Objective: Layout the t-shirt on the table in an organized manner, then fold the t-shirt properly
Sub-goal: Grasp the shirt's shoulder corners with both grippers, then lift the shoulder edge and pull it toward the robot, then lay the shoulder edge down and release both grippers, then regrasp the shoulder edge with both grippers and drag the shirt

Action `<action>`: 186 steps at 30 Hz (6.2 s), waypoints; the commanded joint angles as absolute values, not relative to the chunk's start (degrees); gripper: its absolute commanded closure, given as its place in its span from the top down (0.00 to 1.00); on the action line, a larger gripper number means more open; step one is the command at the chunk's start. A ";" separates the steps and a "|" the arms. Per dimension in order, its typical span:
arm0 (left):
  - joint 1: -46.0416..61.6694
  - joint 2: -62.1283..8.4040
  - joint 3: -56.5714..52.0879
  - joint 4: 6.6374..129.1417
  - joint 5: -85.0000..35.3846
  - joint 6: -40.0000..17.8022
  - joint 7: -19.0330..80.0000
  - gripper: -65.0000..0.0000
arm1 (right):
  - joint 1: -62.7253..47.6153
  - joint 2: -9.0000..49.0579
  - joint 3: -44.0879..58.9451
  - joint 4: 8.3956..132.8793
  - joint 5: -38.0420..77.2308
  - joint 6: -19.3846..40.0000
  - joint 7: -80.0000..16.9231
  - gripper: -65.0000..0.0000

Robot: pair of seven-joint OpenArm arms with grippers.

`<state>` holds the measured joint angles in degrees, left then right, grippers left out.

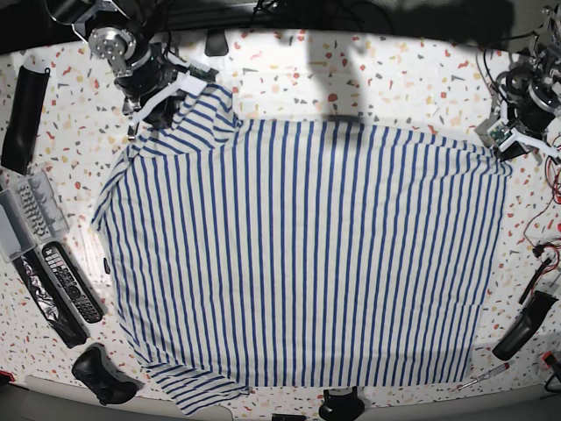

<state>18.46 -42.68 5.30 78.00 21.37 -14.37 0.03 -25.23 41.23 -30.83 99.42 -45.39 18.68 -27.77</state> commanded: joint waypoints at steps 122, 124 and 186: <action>7.77 -47.31 -8.05 74.87 -16.82 -16.10 15.90 0.44 | -18.02 43.68 -14.02 107.00 -15.59 -7.94 -30.06 0.32; 7.75 -45.67 -8.73 75.05 -20.56 -16.12 15.79 0.44 | -19.55 42.17 -11.31 109.78 -12.08 -7.94 -29.58 0.32; 38.92 -26.06 -10.09 83.29 -10.52 -16.51 12.80 0.00 | -50.87 24.45 5.72 112.03 -8.62 -2.74 -32.40 0.00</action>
<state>37.04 -26.04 -10.52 84.47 -13.06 -15.73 3.20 -50.33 23.97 5.39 111.07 -8.08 -2.61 -32.88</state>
